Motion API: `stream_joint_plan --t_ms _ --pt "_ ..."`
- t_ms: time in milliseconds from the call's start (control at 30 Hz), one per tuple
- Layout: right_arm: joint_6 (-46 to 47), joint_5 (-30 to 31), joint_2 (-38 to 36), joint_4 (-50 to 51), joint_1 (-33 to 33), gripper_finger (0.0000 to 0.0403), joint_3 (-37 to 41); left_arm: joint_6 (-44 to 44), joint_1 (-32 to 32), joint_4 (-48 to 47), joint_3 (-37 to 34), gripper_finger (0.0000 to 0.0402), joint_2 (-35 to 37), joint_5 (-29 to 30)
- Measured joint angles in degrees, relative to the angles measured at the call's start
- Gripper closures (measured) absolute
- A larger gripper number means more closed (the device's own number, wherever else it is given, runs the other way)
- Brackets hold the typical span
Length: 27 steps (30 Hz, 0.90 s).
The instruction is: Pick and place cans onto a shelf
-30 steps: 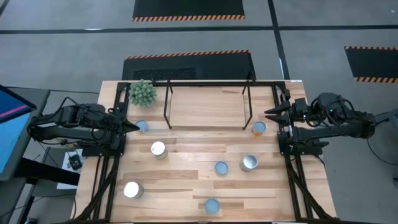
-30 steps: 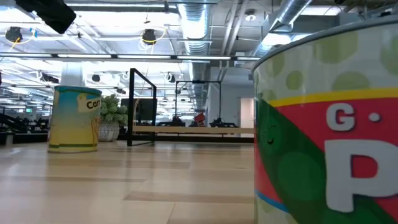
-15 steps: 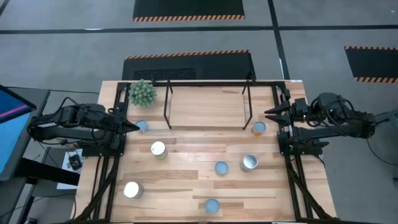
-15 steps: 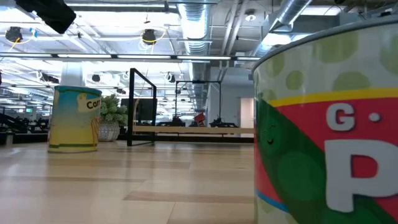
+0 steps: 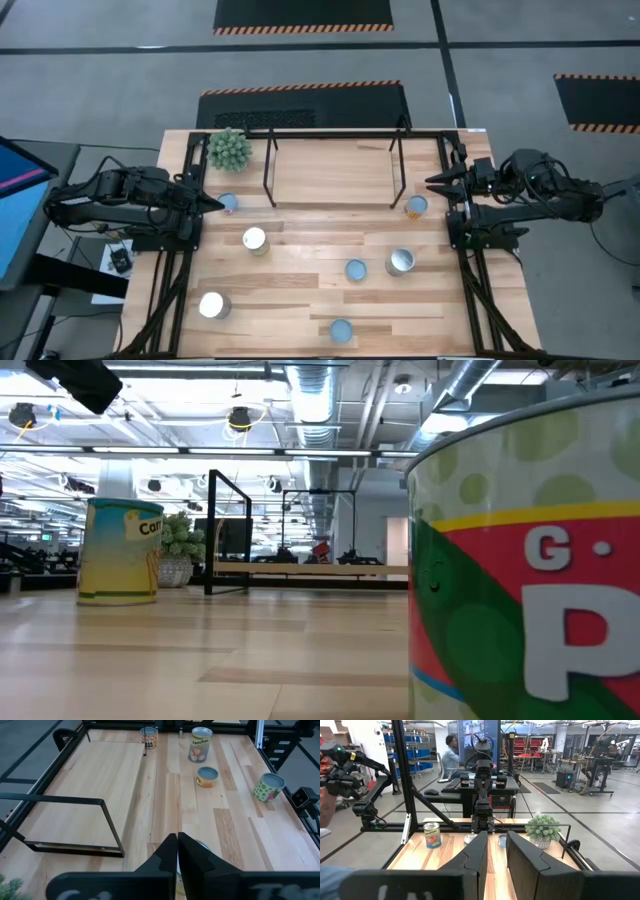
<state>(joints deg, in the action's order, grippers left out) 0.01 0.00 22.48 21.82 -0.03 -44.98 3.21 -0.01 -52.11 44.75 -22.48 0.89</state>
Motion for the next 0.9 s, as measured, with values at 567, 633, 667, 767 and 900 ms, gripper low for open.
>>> stream_joint_plan --t_ms 567,633,667,767,900 --pt "-3.34 0.05 0.0 -6.51 -0.02 0.0305 -0.01 1.82 0.0 4.79 -0.02 0.0401 -0.44 -0.4" --pt "-3.37 0.05 0.02 -7.61 -0.02 0.0305 0.01 1.98 -0.02 6.29 -0.02 0.0401 -0.4 -0.01" --pt "-3.41 0.05 0.02 -8.04 -0.02 0.0305 0.01 1.98 -0.02 7.25 -0.02 0.0401 -0.39 0.39" --pt "-3.5 0.05 -0.01 -8.09 -0.02 0.0305 0.01 2.07 0.0 9.27 -0.02 0.0401 -0.42 1.62" --pt "-2.78 0.05 0.0 -7.98 -0.02 0.0305 0.01 -1.02 -0.02 11.93 -0.02 0.0401 -0.76 7.22"
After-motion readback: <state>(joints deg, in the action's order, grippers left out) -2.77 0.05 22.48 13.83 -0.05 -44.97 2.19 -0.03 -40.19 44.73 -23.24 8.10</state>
